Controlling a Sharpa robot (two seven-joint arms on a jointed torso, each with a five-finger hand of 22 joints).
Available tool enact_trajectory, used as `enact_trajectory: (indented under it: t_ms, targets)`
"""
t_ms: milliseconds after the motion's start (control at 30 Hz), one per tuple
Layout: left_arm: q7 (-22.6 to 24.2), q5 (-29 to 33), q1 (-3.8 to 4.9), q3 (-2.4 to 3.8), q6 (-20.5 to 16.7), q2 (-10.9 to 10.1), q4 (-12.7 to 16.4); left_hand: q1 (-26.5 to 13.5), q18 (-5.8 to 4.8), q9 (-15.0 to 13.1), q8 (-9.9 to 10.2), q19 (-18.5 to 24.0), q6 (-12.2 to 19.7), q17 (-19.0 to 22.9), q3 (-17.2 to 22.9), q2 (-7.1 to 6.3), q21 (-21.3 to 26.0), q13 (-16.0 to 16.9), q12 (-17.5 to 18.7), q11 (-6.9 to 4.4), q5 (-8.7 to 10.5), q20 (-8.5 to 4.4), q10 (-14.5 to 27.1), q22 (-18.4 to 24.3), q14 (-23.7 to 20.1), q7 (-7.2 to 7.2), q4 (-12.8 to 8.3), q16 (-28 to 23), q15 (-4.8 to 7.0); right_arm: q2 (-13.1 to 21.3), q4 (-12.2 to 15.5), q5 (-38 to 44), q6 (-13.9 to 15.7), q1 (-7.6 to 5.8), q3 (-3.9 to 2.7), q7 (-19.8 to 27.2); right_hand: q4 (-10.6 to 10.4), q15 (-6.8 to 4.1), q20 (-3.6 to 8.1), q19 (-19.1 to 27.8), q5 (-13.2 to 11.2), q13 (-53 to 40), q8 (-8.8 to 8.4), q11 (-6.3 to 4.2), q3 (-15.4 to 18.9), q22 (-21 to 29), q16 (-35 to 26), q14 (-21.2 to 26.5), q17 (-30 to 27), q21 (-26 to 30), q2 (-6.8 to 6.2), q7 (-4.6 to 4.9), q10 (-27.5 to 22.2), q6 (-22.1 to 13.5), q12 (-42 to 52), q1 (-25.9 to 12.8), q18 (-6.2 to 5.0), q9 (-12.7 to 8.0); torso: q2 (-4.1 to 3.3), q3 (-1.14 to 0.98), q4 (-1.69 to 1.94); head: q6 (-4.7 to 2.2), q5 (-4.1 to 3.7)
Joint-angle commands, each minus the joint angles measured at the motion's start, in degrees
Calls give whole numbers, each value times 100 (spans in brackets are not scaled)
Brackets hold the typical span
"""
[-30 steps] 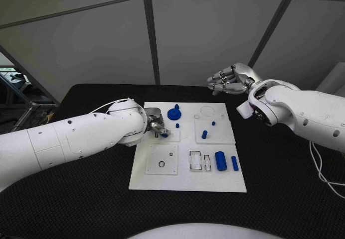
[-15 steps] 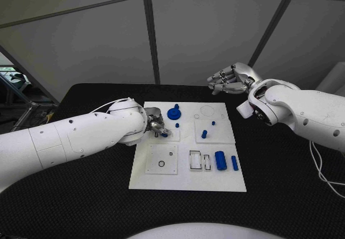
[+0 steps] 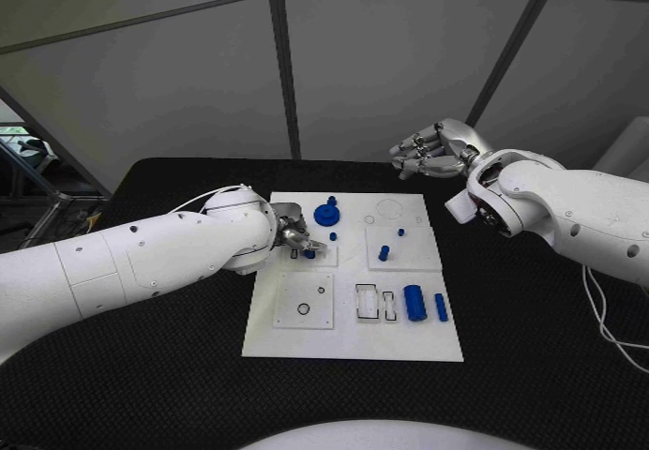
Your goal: Assemble the parts on the task board
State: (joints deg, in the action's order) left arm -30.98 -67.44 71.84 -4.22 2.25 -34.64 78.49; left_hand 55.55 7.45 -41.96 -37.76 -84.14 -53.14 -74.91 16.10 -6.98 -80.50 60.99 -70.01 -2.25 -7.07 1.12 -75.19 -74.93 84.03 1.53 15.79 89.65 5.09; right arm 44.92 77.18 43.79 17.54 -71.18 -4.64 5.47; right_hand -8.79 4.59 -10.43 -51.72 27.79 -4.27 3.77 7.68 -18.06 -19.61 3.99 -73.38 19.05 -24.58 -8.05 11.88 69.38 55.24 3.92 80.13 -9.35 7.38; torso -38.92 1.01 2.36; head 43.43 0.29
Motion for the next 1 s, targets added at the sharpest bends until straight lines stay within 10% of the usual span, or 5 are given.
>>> enact_trajectory:
  t_ms: [33,1000]
  targets:
    - [-20,-18,5,2,-58,7,-9,-63,-471,5,30,-160,-52,-1509,-193,40,-28,20,-50,-11,18,-47,-51,-292,597,-6,72,35,50,-4,5,1,-53,-9,-3,9,-15,-10,-45,-9,18,9,8,-4,-15,9,-34,45,-5,35,-51,1,-47,-36,36,-22,-91,7,-1,3,3,2,-5]
    - [-28,-19,4,12,-27,-44,97,-4,-484,-2,19,-185,-93,-1509,-476,199,-70,72,-95,-27,3,-56,-96,-361,597,-26,71,35,62,-34,-49,4,-83,-7,-3,7,-26,-4,-50,-1,16,11,8,-1,-14,14,-37,60,-11,47,-58,2,-51,-39,37,-44,-89,7,0,-1,0,32,5]
